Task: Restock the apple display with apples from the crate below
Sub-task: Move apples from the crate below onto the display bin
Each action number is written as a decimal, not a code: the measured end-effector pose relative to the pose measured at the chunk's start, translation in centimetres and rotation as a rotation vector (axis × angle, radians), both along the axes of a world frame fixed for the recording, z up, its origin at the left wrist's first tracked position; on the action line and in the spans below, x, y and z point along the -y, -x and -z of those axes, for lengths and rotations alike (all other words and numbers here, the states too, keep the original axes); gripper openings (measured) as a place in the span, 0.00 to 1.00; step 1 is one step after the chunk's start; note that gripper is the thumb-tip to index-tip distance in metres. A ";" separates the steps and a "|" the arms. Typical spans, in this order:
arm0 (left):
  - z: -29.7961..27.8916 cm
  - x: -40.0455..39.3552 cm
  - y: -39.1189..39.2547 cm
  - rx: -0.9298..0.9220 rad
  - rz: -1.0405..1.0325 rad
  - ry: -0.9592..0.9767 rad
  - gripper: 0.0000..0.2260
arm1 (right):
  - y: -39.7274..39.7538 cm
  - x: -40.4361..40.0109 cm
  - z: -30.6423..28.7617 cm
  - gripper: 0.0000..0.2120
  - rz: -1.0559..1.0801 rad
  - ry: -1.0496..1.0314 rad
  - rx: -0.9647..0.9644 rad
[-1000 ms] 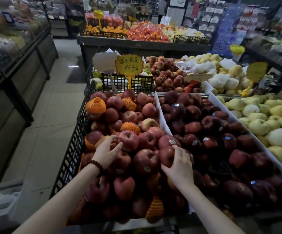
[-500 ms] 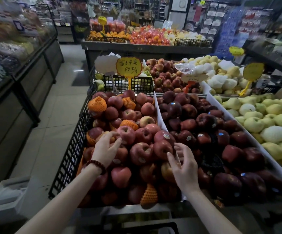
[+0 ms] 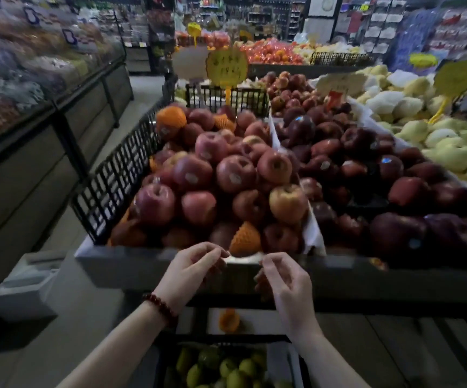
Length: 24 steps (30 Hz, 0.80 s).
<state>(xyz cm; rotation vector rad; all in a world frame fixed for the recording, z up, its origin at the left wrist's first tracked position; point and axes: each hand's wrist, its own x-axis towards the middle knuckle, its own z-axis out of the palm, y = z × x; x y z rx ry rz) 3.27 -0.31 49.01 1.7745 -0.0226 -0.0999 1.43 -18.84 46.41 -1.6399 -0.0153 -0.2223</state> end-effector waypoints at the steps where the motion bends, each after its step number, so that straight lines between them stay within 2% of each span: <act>1: 1.9 0.2 1.1 0.018 0.010 0.001 0.10 | 1.1 0.0 2.1 0.09 -0.025 -0.001 0.016; 10: 24.2 0.2 7.7 -0.009 -0.024 -0.064 0.11 | 7.4 -0.3 24.3 0.09 -0.109 0.122 0.038; 14: 33.5 0.4 10.1 -0.014 -0.044 -0.110 0.12 | 9.3 -0.4 33.5 0.10 -0.116 0.112 -0.019; 18: 39.2 0.2 11.7 -0.078 -0.009 -0.124 0.10 | 10.9 -0.6 38.9 0.09 -0.097 0.084 -0.089; 22: 43.8 -0.5 12.6 -0.281 0.049 -0.172 0.03 | 12.4 -0.3 42.4 0.09 -0.108 0.100 -0.154; 24: 45.6 -0.9 13.1 -0.403 0.184 -0.299 0.09 | 12.8 0.0 43.2 0.09 -0.123 0.085 -0.168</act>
